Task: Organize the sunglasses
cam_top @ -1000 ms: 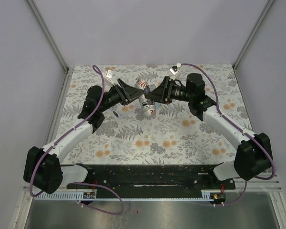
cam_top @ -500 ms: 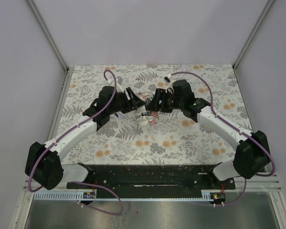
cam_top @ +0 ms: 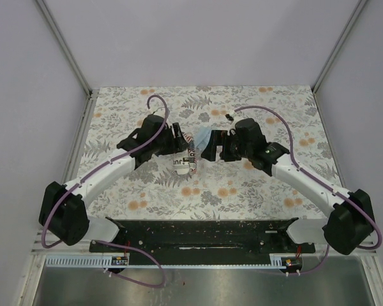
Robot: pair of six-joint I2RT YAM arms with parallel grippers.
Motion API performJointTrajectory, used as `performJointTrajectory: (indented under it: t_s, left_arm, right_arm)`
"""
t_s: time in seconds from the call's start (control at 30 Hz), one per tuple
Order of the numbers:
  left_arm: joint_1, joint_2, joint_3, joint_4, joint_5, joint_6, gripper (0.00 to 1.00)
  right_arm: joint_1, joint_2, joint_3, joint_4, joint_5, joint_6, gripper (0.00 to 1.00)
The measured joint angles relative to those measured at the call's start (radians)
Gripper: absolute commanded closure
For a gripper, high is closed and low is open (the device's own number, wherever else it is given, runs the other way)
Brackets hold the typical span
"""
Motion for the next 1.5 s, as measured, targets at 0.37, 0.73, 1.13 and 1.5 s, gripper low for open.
performJointTrajectory:
  t_s: [0.37, 0.73, 1.13, 1.5]
  left_arm:
    - [-0.2, 0.309, 0.369, -0.444, -0.503, 0.155, 0.64]
    - [-0.273, 0.568, 0.574, -0.667, -0.602, 0.169, 0.21]
    - [-0.212, 0.486, 0.51, -0.501, -0.206, 0.179, 0.18]
    - [0.043, -0.018, 0.108, -0.262, -0.006, 0.13, 0.23]
  right_arm:
    - [0.0, -0.18, -0.146, -0.06, 0.211, -0.016, 0.01]
    - [-0.003, -0.227, -0.185, -0.114, 0.331, 0.004, 0.01]
    - [-0.012, -0.286, -0.196, -0.139, 0.353, 0.019, 0.01]
    - [-0.013, -0.167, -0.19, -0.13, 0.325, 0.024, 0.18]
